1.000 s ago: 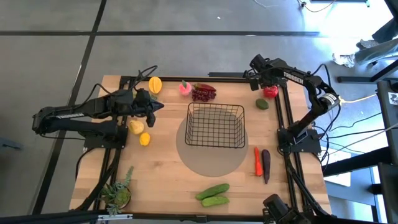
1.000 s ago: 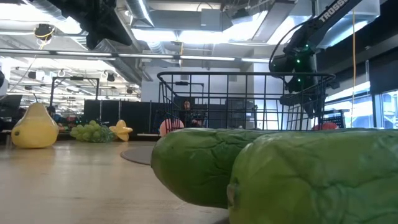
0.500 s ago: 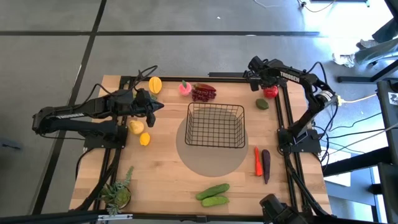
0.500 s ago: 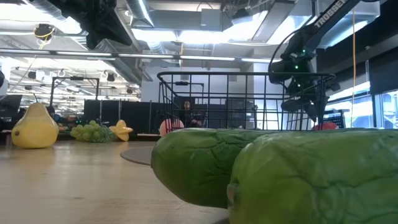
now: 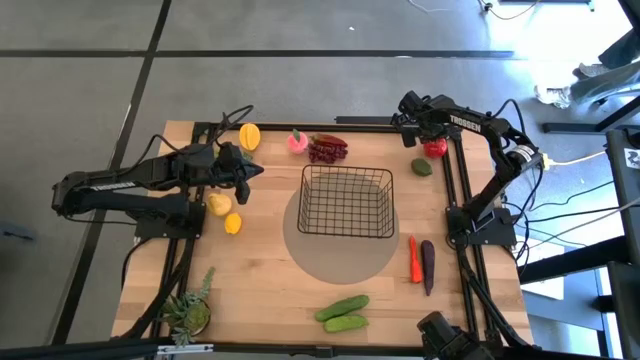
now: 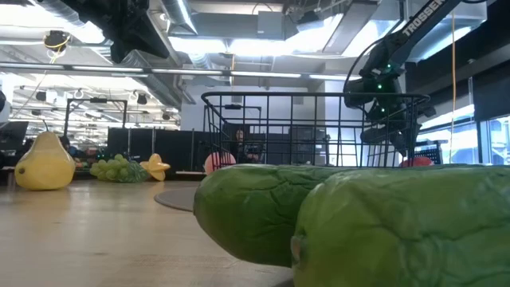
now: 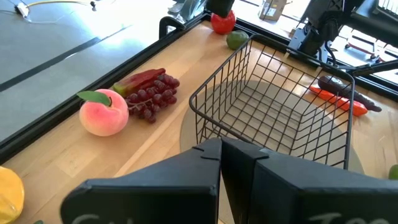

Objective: Build produce basket
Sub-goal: Put the red apple into the black wire basket

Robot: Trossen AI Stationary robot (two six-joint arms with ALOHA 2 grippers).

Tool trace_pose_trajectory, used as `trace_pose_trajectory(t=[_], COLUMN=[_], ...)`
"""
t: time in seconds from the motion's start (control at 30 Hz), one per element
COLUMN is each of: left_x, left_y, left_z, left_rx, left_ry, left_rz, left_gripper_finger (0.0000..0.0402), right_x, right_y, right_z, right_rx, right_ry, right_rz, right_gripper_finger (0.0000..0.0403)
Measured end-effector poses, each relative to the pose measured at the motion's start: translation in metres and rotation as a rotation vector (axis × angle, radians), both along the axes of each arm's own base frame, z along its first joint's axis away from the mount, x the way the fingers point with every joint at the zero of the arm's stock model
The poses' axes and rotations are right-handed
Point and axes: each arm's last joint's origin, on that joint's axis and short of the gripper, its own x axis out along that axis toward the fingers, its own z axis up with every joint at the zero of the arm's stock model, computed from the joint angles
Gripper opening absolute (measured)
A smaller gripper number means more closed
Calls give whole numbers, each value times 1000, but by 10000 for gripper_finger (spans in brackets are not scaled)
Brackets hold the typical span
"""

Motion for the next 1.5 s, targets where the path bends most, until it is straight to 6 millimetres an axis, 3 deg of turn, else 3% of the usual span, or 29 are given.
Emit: trace_pose_trajectory(t=[0.2,0.87,1.17,1.5], left_x=[0,0,0,0], left_y=[0,0,0,0], left_z=[0,0,0,0], left_rx=[0,-1,-1,-1], left_ry=[0,-1,-1,-1], left_rz=[0,1,1,1], left_gripper_finger=[0,0,0,0], right_x=[0,1,2,3], right_y=[0,-3,-3,-3], right_z=[0,-16,-16,-16], right_rx=[0,49,52,76], right_ry=[0,66,60,90], right_rz=[1,-2,-1,70], right_gripper_finger=[48,44,5,1])
